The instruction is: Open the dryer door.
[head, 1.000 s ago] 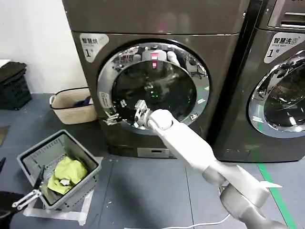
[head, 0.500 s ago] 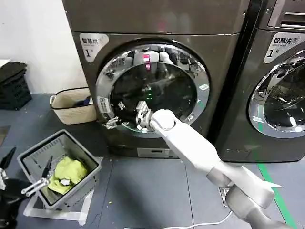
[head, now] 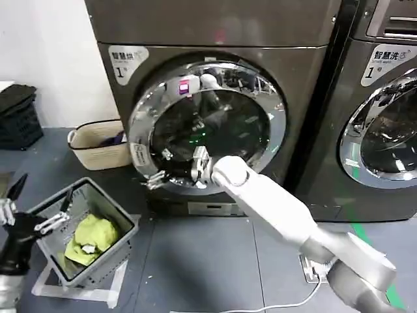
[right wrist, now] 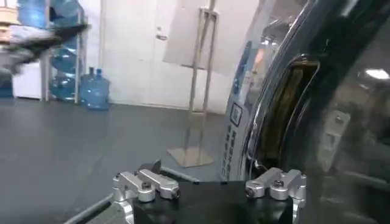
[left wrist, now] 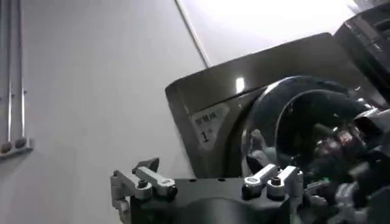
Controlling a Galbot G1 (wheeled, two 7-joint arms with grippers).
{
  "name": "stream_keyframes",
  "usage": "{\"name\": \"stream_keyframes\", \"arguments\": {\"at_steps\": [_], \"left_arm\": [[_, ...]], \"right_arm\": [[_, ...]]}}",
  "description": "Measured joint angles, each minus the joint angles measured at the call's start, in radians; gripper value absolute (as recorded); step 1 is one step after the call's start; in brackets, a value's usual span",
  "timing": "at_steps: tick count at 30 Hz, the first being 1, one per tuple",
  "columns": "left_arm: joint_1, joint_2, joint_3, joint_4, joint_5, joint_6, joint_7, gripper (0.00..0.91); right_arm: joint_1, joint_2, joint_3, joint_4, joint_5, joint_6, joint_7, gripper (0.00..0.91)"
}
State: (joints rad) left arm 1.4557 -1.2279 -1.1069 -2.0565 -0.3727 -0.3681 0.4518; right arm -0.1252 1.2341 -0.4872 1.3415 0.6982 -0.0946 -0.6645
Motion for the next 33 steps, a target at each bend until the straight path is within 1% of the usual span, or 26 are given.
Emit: {"name": "stream_keyframes", "arguments": {"at_steps": [9,17,20,33], "left_arm": [[-0.098,0.113,0.063,0.111,0.011,0.003,-0.005,0.907],[-0.182,0.203,0.147,0.195,0.024,-0.004,-0.002,0.907],[-0.205,0.233,0.186,0.221,0.033,-0.011,0.001,0.907],[-0.323,0.349,0.376,0.293,0.054,-0.031,0.005,0.907]], "right_arm": [[-0.009,-0.101,-0.025,0.130,0.062,0.003,-0.046,0.907],[-0.021,-0.183,-0.042,0.219,0.074,0.009,-0.108,0.907],[-0.024,-0.213,-0.047,0.245,0.090,0.015,-0.129,0.907],[-0.054,-0.342,-0.047,0.350,0.116,0.041,-0.248,0.907]]}}
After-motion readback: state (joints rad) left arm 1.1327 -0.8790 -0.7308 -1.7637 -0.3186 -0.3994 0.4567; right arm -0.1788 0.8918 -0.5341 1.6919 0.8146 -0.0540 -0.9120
